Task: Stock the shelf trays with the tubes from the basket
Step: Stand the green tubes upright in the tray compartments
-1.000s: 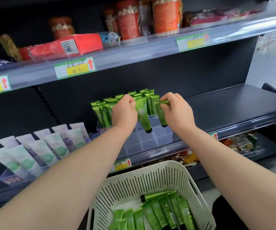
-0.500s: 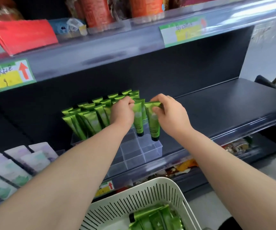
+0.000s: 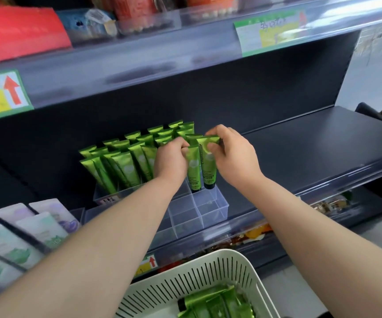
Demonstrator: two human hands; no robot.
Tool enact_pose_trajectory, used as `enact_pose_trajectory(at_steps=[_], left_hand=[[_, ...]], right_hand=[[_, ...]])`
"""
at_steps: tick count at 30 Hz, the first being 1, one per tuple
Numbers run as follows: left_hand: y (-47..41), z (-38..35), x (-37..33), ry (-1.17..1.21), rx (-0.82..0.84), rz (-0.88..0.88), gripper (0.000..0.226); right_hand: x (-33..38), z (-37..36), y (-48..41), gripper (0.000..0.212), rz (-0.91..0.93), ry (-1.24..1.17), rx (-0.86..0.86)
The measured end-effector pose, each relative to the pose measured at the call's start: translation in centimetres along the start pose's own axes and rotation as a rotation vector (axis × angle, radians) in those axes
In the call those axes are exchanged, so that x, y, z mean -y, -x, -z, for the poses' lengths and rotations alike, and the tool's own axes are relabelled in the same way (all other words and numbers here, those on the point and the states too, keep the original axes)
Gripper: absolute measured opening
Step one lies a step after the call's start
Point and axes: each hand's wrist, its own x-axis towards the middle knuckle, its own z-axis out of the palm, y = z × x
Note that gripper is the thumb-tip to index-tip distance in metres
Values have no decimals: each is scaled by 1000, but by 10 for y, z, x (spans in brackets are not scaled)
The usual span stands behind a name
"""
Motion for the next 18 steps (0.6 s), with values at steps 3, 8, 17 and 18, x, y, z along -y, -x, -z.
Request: enact_pose_trajectory(at_steps=[3, 8, 17, 18], left_hand=[[1, 0, 0, -14, 4, 23, 24], [0, 6, 3, -35, 22, 53, 31], [12, 24, 9, -65, 23, -10, 29], [13, 25, 11, -65, 27, -12, 28]], right_hand=[[2, -4, -2, 19, 0, 19, -17], [5, -9, -6, 19, 7, 40, 2], [2, -24, -7, 22, -30, 150, 81], [1, -25, -6, 23, -41, 151, 90]])
